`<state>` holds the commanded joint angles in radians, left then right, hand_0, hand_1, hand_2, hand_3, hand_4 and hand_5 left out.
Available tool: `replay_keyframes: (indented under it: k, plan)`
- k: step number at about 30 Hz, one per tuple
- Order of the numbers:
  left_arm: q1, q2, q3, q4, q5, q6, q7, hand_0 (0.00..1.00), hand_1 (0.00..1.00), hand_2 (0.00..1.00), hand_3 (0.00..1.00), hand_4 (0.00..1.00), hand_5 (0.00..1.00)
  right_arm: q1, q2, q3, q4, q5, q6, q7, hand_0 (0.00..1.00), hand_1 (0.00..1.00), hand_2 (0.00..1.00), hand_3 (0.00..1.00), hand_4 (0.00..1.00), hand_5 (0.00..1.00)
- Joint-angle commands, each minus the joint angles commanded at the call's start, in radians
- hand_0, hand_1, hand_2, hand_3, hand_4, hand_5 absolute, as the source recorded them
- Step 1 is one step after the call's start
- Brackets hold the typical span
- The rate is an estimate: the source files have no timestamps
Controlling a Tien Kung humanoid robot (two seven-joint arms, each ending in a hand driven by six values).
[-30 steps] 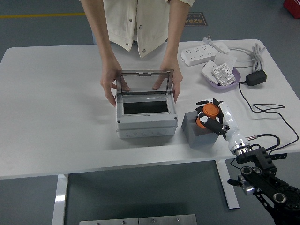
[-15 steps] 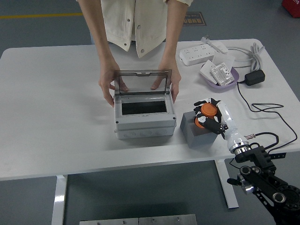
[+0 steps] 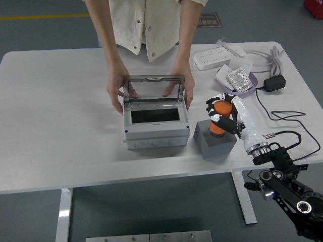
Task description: Fetch the battery,place it into the box,close the lid of the box
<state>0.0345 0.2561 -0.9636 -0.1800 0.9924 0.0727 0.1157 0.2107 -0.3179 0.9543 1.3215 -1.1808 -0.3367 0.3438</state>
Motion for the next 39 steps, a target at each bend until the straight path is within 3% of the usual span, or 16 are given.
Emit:
replay_keyframes:
  k: [8, 16, 22, 32, 39]
  plan:
    - [-0.001, 0.001, -0.004, 0.0, 0.004, 0.0, 0.003, 0.629, 0.743, 0.57, 0.53, 0.237, 0.041, 0.082, -0.005, -0.018, -0.019, -0.107, 0.005, -0.058, 0.304, 0.266, 0.226, 0.218, 0.002, 0.002]
    - [0.0, 0.004, -0.003, 0.0, 0.001, -0.001, 0.006, 0.629, 0.743, 0.571, 0.53, 0.239, 0.042, 0.191, 0.001, -0.045, -0.038, -0.29, 0.062, -0.16, 0.294, 0.262, 0.221, 0.218, 0.002, 0.002]
    - [0.001, 0.007, -0.014, 0.0, 0.01, -0.001, 0.012, 0.629, 0.743, 0.571, 0.53, 0.238, 0.043, 0.249, 0.013, -0.086, -0.046, -0.36, 0.084, -0.2, 0.284, 0.259, 0.219, 0.218, 0.002, 0.002]
    - [0.0, 0.01, -0.012, 0.0, 0.008, -0.002, 0.017, 0.629, 0.743, 0.571, 0.53, 0.241, 0.045, 0.34, 0.073, -0.194, -0.109, -0.363, 0.105, -0.24, 0.267, 0.245, 0.213, 0.221, 0.002, 0.002]
    - [0.005, 0.012, -0.022, 0.0, 0.019, -0.003, 0.022, 0.629, 0.744, 0.571, 0.529, 0.24, 0.046, 0.425, 0.118, -0.259, -0.176, -0.469, 0.176, -0.323, 0.266, 0.244, 0.213, 0.221, 0.002, 0.002]
